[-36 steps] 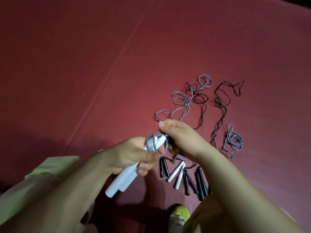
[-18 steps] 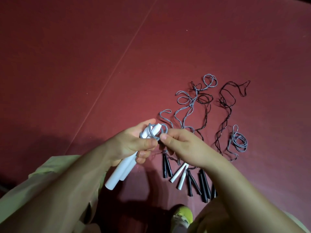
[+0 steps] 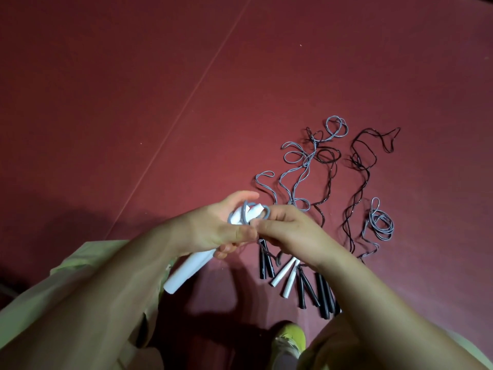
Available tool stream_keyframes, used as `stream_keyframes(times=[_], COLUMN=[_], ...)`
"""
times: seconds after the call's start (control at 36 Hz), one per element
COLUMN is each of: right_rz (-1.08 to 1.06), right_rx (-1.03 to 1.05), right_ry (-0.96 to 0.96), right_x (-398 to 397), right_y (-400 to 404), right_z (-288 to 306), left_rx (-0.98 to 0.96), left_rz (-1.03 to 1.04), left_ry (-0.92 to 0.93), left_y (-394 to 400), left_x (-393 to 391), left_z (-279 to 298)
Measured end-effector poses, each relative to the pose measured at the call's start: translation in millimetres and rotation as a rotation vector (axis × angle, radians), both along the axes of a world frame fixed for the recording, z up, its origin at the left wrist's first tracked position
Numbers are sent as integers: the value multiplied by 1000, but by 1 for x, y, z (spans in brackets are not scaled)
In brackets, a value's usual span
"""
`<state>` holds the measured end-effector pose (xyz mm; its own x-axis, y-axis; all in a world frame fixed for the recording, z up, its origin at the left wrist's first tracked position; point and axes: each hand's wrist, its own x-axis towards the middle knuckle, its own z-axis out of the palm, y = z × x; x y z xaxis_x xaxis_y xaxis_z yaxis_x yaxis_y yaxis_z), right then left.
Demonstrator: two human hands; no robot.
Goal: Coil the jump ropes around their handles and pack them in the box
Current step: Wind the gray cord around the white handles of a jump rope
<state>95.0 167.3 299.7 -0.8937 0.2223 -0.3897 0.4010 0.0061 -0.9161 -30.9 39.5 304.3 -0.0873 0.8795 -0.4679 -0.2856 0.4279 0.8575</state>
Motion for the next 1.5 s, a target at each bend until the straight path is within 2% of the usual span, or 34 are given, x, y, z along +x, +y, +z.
stream_keyframes(times=[0.11,0.22,0.39,0.53,0.64,0.75,0.86,1.11,1.25,1.33,1.39,1.5], right_rz=[-56,-168,-145,-87,58,82,67,-26,-7,80,202,415], right_rx=[10,42,118,106,70,152,249,424,451,433,541,945], right_ry=[18,0,-12,-9,-30,-50,-79,-357,-330,-290,-275,-227], right_x=[-4,-4,-1,0,1,2,-1,-8,-8,-4,2,14], right_y=[2,12,15,14,6,7,7,0,1,6,9,11], right_z=[-4,0,-5,-8,-13,-10,-3,-4,3,15,25,39], left_rx=[-51,-134,-265,-273,-265,-228,-179,-228,-247,-255,-276,-321], left_rz=[94,38,60,29,-27,-49,12,153,186,213,249,232], left_ry=[10,-55,-13,-26,5,61,99,197,206,201,242,350], left_y=[2,-2,-3,0,2,0,0,2,5,5,5,4], left_x=[0,0,1,2,2,1,1,8,6,1,-3,-3], left_z=[-1,-3,-2,2,2,2,4,-10,-13,-18,-21,-31])
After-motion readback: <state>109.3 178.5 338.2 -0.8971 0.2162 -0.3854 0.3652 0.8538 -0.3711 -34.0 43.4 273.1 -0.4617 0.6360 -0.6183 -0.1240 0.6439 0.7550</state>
